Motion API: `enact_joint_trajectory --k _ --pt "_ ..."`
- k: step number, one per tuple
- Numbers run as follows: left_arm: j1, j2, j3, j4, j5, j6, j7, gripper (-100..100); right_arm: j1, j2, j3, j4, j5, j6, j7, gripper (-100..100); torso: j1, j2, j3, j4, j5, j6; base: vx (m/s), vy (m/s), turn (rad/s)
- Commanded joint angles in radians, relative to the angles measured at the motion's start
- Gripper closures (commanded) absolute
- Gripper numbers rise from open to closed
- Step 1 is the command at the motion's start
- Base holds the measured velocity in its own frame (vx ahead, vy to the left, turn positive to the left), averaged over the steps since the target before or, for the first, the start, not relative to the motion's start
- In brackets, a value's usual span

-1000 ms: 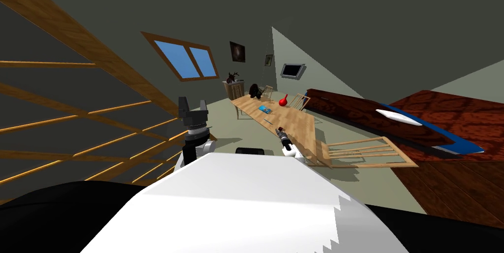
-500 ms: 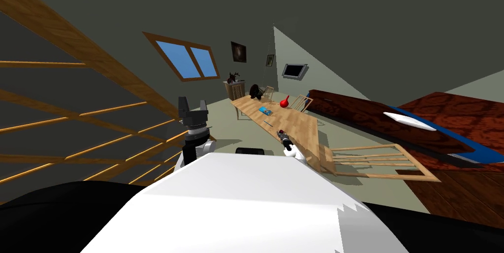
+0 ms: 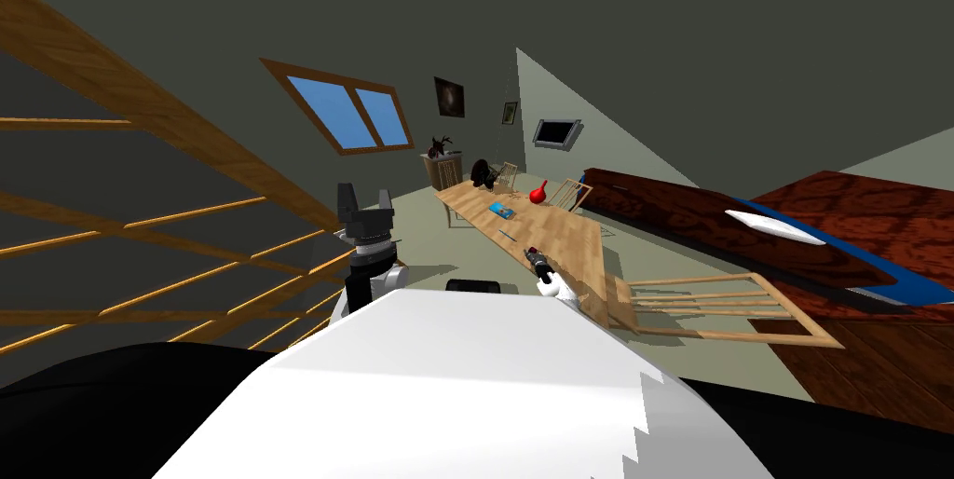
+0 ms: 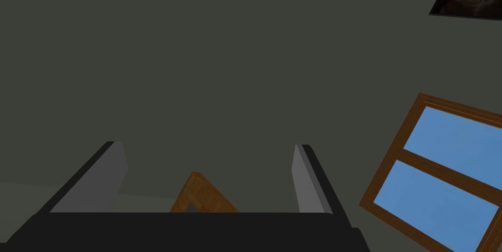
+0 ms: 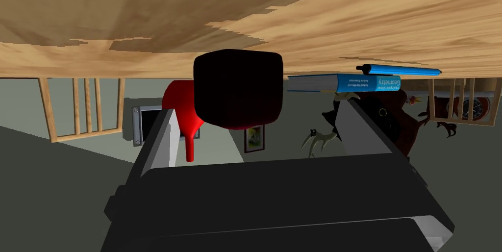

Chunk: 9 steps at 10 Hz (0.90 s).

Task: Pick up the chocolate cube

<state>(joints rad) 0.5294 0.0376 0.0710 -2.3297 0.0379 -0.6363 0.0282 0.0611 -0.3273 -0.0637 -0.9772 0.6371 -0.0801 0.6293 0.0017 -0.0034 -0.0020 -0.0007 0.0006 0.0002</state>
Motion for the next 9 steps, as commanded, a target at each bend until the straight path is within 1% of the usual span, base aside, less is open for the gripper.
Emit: enact_joint_trajectory --k 1,2,3,4,5,6,7,8,9 --pt "0.000 0.000 0.000 0.000 0.000 0.000 0.000 0 -0.009 -0.010 0.016 0.030 -0.023 -0.024 0.014 -100 0.000 0.000 0.000 0.000 0.000 0.000 0.050 0.040 -0.091" --pt "0.000 0.000 0.000 0.000 0.000 0.000 0.000 0 -0.042 -0.027 0.048 0.070 -0.067 -0.064 0.041 -100 0.000 -0.001 0.000 0.000 0.000 0.000 0.062 0.039 -0.165" --pt "0.000 0.000 0.000 0.000 0.000 0.000 0.000 0 -0.042 -0.027 0.048 0.091 -0.070 -0.064 0.041 -100 0.000 -0.002 -0.001 0.000 0.000 0.000 0.049 0.044 -0.071" --pt "0.000 0.000 0.000 0.000 0.000 0.000 0.000 0 -0.074 -0.045 0.080 0.129 -0.113 -0.105 0.068 -100 0.001 -0.001 -0.001 0.000 0.000 0.000 0.050 0.053 -0.164" --pt "0.000 0.000 0.000 0.000 0.000 0.000 0.000 0 -0.074 -0.045 0.080 0.151 -0.117 -0.105 0.068 -100 0.001 -0.003 -0.002 -0.001 0.000 -0.001 0.040 0.046 -0.066" --pt "0.000 0.000 0.000 0.000 0.000 0.000 0.000 0 -0.106 -0.062 0.112 0.187 -0.159 -0.145 0.096 -100 0.000 -0.002 -0.001 -0.001 -0.001 -0.002 0.053 0.045 -0.148" --pt "0.000 0.000 0.000 0.000 0.000 0.000 0.000 0 -0.106 -0.062 0.112 0.212 -0.165 -0.145 0.096 -100 0.000 -0.003 -0.002 -0.001 -0.001 -0.001 0.043 0.045 -0.082" --pt "0.000 0.000 0.000 0.000 0.000 0.000 0.000 0 -0.138 -0.079 0.144 0.251 -0.205 -0.185 0.123 -100 0.000 -0.003 -0.002 -0.001 -0.001 -0.002 0.048 0.053 -0.137" --pt "0.000 0.000 0.000 0.000 0.000 0.000 0.000 0 -0.138 -0.079 0.144 0.272 -0.212 -0.185 0.123 -100 0.001 -0.003 -0.002 -0.001 0.000 -0.001 0.047 0.047 -0.084"
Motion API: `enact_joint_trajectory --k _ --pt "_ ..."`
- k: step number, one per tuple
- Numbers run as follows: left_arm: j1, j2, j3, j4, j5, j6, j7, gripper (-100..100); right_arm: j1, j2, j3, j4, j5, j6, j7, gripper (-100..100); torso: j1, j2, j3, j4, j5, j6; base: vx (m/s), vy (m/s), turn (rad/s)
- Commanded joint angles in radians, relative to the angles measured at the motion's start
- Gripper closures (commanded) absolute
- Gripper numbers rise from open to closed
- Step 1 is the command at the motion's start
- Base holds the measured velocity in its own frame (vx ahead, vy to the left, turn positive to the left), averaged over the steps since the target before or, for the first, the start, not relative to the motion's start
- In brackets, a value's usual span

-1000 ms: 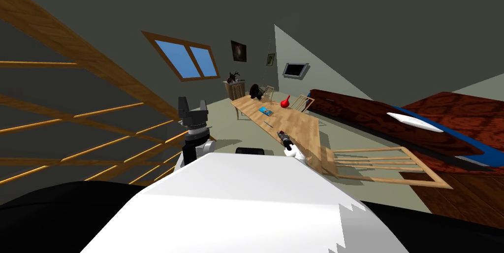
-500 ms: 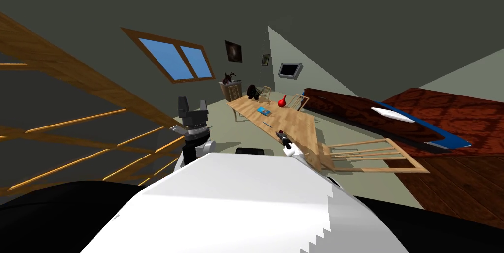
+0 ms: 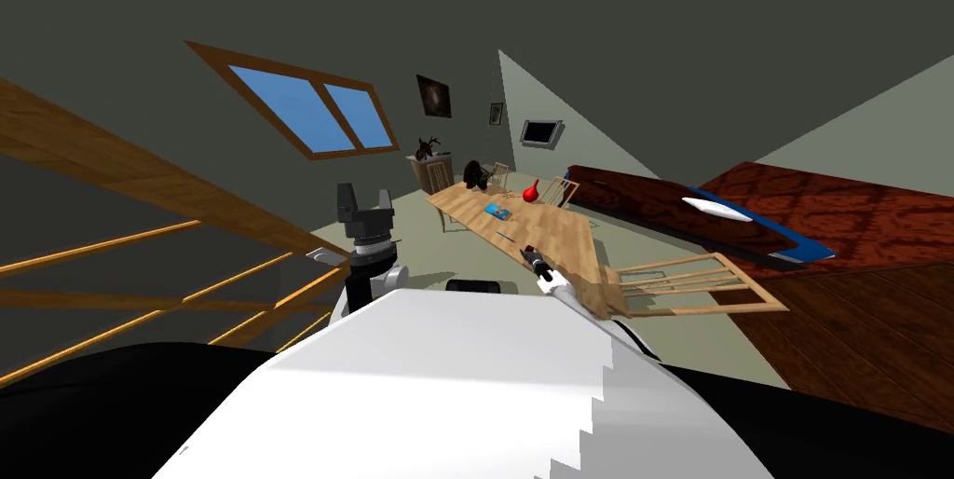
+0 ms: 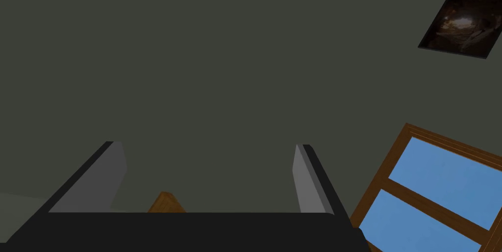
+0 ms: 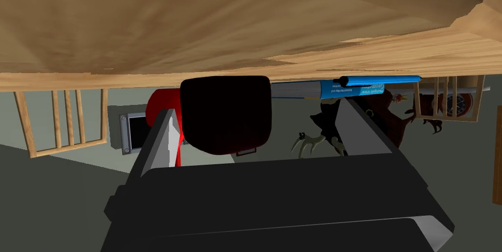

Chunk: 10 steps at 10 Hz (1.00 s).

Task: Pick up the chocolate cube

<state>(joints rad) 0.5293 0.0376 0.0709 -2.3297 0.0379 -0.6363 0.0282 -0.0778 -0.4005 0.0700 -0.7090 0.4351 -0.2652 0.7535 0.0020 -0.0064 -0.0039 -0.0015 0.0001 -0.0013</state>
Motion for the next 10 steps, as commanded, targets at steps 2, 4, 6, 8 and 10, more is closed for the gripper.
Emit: enact_joint_trajectory --k 2,4,6,8,10 --pt "0.000 0.000 0.000 0.000 0.000 0.000 0.000 0 -0.031 -0.023 0.043 0.064 -0.057 -0.041 0.026 -100 0.000 0.000 0.000 0.000 0.000 0.000 0.043 0.051 -0.120" --pt "0.000 0.000 0.000 0.000 0.000 0.000 0.000 0 -0.063 -0.040 0.075 0.125 -0.104 -0.081 0.053 -100 0.000 0.000 0.000 0.000 0.000 0.000 0.043 0.048 -0.127" --pt "0.000 0.000 0.000 0.000 0.000 0.000 0.000 0 -0.096 -0.058 0.107 0.158 -0.152 -0.121 0.081 -100 -0.002 0.001 0.001 0.000 0.000 0.000 0.028 0.022 -0.052" --pt "0.000 0.000 0.000 0.000 0.000 0.000 0.000 0 -0.128 -0.075 0.139 0.210 -0.195 -0.161 0.108 -100 -0.001 0.001 0.000 0.000 0.000 0.000 0.041 0.047 -0.126" --pt "0.000 0.000 0.000 0.000 0.000 0.000 0.000 0 -0.128 -0.075 0.139 0.246 -0.199 -0.162 0.108 -100 0.000 0.000 0.000 0.000 0.000 0.000 0.031 0.040 -0.048"
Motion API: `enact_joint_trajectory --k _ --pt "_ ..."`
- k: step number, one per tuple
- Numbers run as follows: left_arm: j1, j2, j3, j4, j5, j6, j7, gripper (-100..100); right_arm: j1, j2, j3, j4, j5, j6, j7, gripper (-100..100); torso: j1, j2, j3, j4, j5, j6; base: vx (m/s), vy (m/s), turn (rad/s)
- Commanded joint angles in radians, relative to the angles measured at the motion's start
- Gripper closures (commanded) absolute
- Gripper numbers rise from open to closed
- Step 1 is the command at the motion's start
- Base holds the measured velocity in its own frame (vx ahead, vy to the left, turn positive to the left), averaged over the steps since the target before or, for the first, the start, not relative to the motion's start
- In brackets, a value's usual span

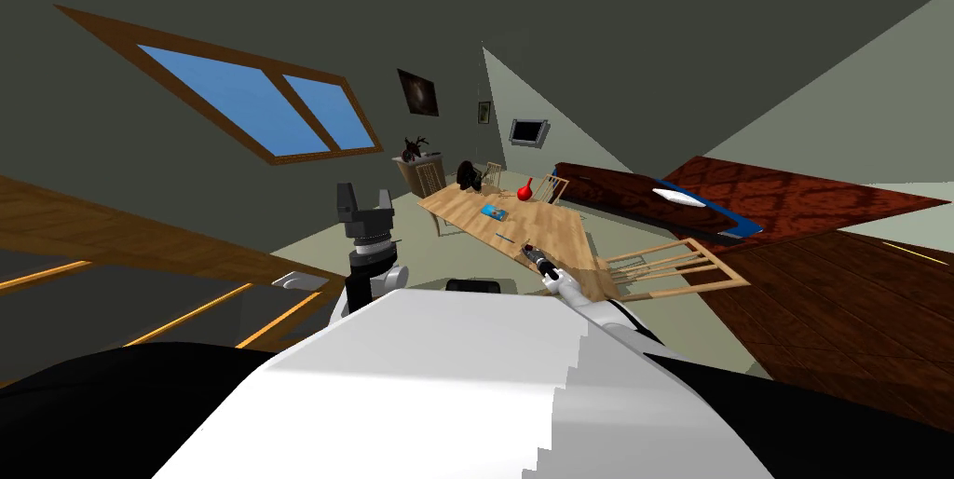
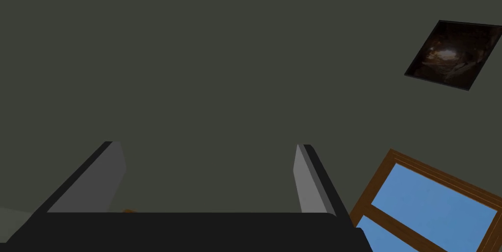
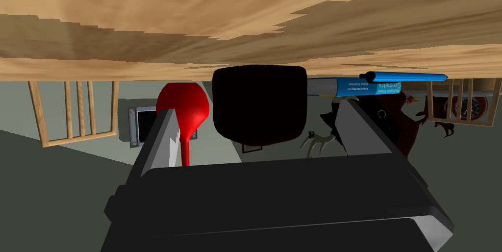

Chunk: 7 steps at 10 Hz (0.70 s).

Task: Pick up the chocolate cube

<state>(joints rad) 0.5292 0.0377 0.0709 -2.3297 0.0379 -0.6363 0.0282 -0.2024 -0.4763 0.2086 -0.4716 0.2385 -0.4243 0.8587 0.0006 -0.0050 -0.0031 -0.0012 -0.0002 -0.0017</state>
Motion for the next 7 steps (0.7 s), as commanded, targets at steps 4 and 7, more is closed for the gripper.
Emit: enact_joint_trajectory --k 4,7 --pt "0.000 0.000 0.000 0.000 0.000 0.000 0.000 0 -0.026 -0.017 0.030 0.048 -0.044 -0.036 0.025 100 -0.001 0.001 0.000 0.000 0.000 0.000 0.016 0.027 -0.062" --pt "0.000 0.000 0.000 0.000 0.000 0.000 0.000 0 -0.026 -0.016 0.030 0.047 -0.044 -0.036 0.025 100 -0.003 0.001 0.000 0.000 -0.001 0.000 0.000 0.000 0.000"
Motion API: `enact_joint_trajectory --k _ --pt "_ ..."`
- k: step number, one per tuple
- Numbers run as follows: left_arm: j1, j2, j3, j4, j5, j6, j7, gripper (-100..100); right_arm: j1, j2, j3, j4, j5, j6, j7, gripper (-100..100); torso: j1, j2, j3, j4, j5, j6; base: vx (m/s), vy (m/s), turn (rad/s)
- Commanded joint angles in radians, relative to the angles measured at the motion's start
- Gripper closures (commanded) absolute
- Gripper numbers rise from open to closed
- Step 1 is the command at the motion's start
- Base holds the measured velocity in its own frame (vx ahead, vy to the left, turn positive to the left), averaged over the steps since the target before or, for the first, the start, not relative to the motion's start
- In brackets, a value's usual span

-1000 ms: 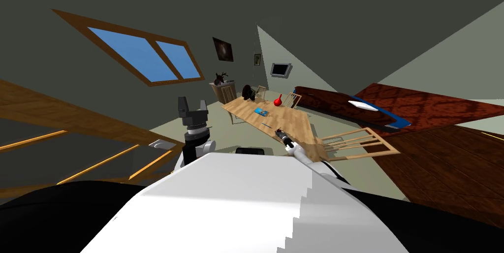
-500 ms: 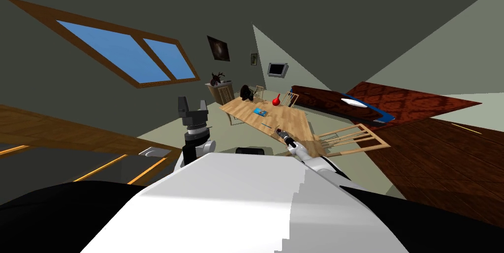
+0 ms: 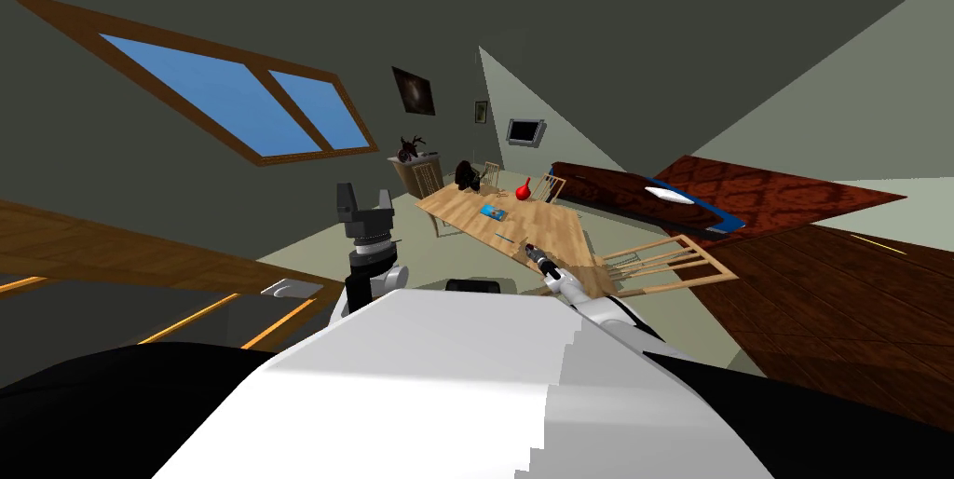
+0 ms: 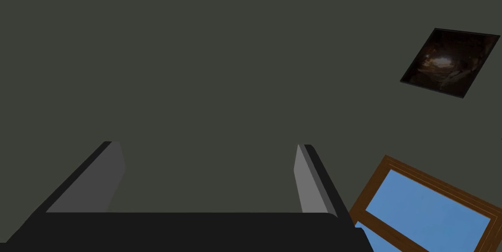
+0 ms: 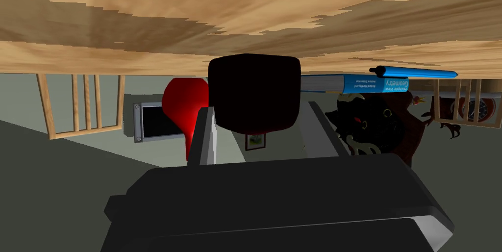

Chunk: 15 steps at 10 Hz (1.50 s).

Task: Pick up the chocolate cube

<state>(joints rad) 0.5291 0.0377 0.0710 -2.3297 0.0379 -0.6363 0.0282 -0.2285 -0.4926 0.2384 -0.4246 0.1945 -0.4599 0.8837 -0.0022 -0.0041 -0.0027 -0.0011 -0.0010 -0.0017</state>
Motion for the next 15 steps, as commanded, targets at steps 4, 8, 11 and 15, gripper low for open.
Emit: enact_joint_trajectory --k 4,8,11,15 --pt "0.000 0.000 0.000 0.000 0.000 0.000 0.000 0 0.023 0.017 -0.029 -0.038 0.042 0.033 -0.022 100 -0.003 0.000 -0.001 -0.001 -0.003 -0.004 -0.018 -0.028 0.072" --pt "0.000 0.000 0.000 0.000 0.000 0.000 0.000 0 0.055 0.034 -0.061 -0.070 0.089 0.073 -0.049 100 -0.004 -0.003 -0.006 -0.009 -0.011 -0.003 -0.022 -0.033 0.063" --pt "0.000 0.000 0.000 0.000 0.000 0.000 0.000 0 0.087 0.052 -0.094 -0.137 0.136 0.114 -0.077 100 -0.002 -0.005 -0.008 -0.010 -0.011 -0.003 -0.013 -0.007 0.039" --pt "0.000 0.000 0.000 0.000 0.000 0.000 0.000 0 0.152 0.086 -0.158 -0.253 0.229 0.194 -0.131 100 -0.006 -0.006 -0.009 -0.012 -0.015 -0.004 -0.048 -0.054 0.115"
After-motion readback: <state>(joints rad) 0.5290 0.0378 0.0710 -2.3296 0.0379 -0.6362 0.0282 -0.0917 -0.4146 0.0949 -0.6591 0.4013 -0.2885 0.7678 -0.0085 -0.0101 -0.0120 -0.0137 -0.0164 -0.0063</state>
